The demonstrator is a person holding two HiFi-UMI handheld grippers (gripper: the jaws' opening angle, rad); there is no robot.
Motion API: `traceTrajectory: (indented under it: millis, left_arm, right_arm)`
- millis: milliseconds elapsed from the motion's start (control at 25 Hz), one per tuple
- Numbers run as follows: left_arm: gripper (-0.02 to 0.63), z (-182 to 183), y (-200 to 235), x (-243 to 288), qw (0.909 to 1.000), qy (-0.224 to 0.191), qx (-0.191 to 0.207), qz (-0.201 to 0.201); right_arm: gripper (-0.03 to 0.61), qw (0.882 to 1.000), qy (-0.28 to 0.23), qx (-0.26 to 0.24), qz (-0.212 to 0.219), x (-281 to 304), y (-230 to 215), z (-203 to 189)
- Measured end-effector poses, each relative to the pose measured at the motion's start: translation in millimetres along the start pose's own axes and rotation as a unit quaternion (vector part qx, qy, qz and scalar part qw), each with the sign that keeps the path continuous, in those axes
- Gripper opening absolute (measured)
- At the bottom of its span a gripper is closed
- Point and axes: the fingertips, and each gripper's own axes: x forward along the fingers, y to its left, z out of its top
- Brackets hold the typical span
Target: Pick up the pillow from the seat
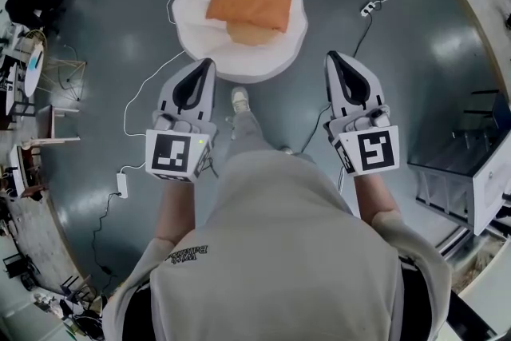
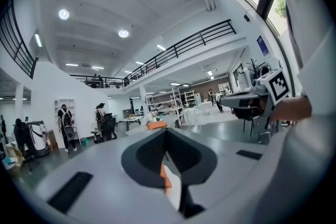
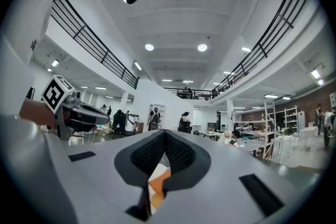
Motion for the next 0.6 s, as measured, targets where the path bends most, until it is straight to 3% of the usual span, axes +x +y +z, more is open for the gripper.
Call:
traceTrajectory:
  millis: [600]
  left_arm:
    - [0.009, -40, 115, 103, 0.9992, 0.013, -0.024, -0.029]
  right_arm:
    - [0.009, 0.999, 0.039, 0.001, -0.016, 145, -14, -36]
